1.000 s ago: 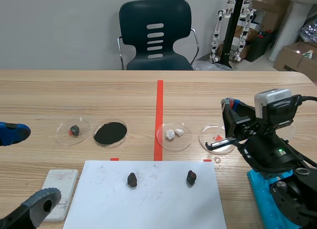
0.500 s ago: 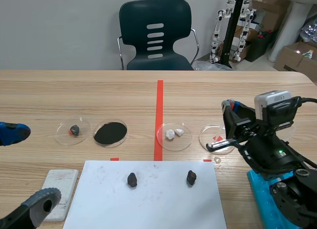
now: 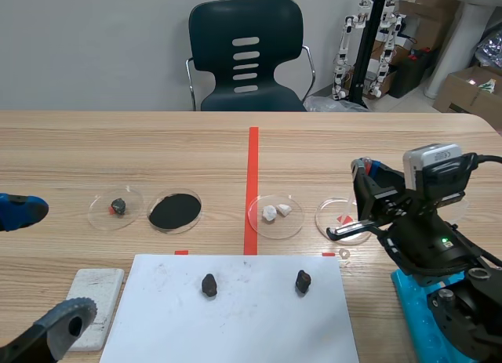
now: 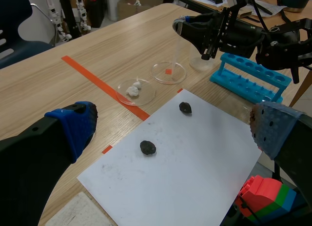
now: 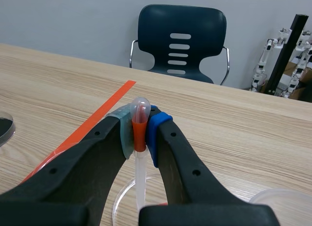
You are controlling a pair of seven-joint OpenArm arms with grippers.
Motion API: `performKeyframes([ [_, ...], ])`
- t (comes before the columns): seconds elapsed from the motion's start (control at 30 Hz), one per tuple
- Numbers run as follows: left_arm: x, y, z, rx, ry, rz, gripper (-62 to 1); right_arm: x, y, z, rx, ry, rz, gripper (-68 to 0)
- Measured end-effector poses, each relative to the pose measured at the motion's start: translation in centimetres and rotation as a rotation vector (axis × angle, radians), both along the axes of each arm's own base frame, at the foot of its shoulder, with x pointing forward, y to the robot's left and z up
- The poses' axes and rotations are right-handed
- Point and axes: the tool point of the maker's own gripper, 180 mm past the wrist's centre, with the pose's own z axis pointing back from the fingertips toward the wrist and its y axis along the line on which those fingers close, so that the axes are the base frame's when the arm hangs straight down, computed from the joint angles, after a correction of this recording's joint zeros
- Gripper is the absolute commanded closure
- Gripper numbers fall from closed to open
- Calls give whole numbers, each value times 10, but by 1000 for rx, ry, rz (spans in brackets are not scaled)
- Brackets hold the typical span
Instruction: Draw acid from the petri dish
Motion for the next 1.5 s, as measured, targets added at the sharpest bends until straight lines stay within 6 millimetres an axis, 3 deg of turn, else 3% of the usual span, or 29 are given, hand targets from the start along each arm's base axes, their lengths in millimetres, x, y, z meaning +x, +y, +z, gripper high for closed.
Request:
performKeyframes([
  [1.5,0,0,0,0,0,0,-623,0,0,0,0,0,0,-51],
])
